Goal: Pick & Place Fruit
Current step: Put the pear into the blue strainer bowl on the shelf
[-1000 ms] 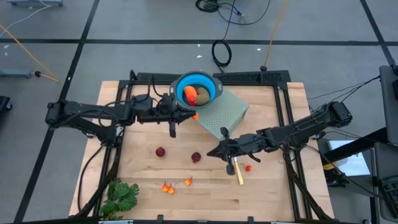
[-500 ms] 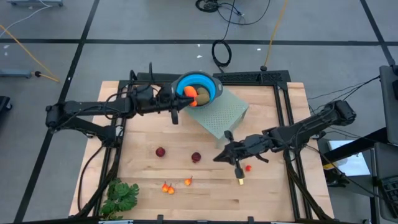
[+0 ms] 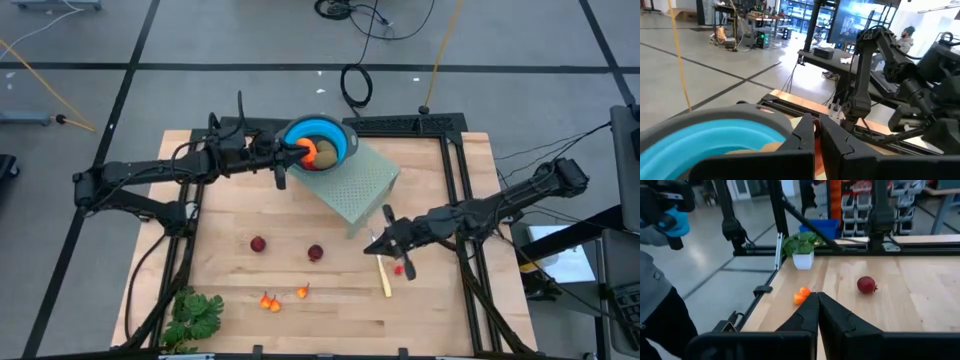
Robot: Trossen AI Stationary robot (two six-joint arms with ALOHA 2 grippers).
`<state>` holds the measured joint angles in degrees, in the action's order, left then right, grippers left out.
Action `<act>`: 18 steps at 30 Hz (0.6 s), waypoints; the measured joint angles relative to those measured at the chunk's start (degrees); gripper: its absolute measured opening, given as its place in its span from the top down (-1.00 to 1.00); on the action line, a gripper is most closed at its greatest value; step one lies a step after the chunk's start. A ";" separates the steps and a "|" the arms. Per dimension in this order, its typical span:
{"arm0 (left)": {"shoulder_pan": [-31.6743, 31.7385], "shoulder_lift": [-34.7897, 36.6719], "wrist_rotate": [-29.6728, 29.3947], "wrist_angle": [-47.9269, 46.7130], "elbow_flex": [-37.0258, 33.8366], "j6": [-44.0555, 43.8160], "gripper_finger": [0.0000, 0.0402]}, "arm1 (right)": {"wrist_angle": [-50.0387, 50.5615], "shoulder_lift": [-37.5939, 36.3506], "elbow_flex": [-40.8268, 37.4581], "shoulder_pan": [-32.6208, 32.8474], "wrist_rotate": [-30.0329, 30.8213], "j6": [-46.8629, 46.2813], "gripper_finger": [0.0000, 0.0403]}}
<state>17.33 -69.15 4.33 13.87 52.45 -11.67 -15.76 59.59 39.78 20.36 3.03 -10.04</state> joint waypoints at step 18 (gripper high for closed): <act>4.20 -10.42 -4.42 -28.58 25.08 14.64 1.00 | -9.74 -19.51 -17.31 0.00 1.46 -0.04 1.00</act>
<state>21.52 -79.57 -0.10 -14.71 77.53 2.97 -25.50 40.07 22.47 20.36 4.49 -10.08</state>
